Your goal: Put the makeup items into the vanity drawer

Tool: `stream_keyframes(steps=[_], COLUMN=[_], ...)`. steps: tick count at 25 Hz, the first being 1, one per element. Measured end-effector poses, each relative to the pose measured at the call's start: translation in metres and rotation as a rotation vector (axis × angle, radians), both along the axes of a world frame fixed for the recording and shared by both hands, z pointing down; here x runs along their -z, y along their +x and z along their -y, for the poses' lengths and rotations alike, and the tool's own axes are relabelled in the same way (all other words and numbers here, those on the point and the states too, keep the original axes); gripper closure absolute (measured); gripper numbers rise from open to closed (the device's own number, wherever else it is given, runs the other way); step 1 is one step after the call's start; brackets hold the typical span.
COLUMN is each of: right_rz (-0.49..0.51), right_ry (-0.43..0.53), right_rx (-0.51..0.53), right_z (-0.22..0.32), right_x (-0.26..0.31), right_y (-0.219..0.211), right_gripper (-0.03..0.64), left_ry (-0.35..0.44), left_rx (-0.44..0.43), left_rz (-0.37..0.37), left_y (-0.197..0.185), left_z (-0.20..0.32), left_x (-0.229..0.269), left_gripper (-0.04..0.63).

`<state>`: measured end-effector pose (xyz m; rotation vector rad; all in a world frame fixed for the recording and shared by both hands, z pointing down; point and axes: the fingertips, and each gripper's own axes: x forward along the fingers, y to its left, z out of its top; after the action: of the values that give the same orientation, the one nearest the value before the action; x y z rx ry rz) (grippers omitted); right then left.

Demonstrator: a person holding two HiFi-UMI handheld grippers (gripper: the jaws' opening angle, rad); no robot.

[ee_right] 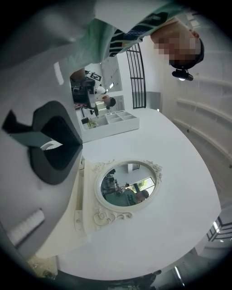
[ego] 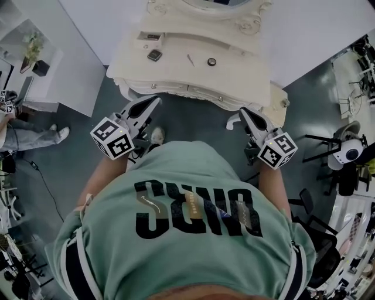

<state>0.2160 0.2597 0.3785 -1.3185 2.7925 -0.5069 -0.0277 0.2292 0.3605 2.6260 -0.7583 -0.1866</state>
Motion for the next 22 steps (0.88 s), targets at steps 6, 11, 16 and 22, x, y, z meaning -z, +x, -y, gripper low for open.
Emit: stream_keyframes(steps=[6, 11, 16, 22], right_rz=[-0.012, 0.000, -0.035, -0.057], right_ry=[0.016, 0.038, -0.007, -0.021], right_rx=[-0.062, -0.121, -0.127, -0.139], right_z=[0.080, 0.152, 0.196, 0.237], right_x=[0.012, 0.032, 0.022, 0.022], right_y=[-0.046, -0.076, -0.100, -0.089], right_gripper=[0.607, 0.607, 0.607, 0.607], left_ry=[0.003, 0.031, 0.011, -0.038], left_rx=[-0.078, -0.155, -0.184, -0.174], left_rz=[-0.012, 0.006, -0.011, -0.018], left_y=[-0.038, -0.062, -0.076, -0.075], left_z=[0.100, 0.177, 0.230, 0.271], left_x=[0.005, 0.023, 0.021, 0.005], left_gripper=[0.592, 0.592, 0.592, 0.592])
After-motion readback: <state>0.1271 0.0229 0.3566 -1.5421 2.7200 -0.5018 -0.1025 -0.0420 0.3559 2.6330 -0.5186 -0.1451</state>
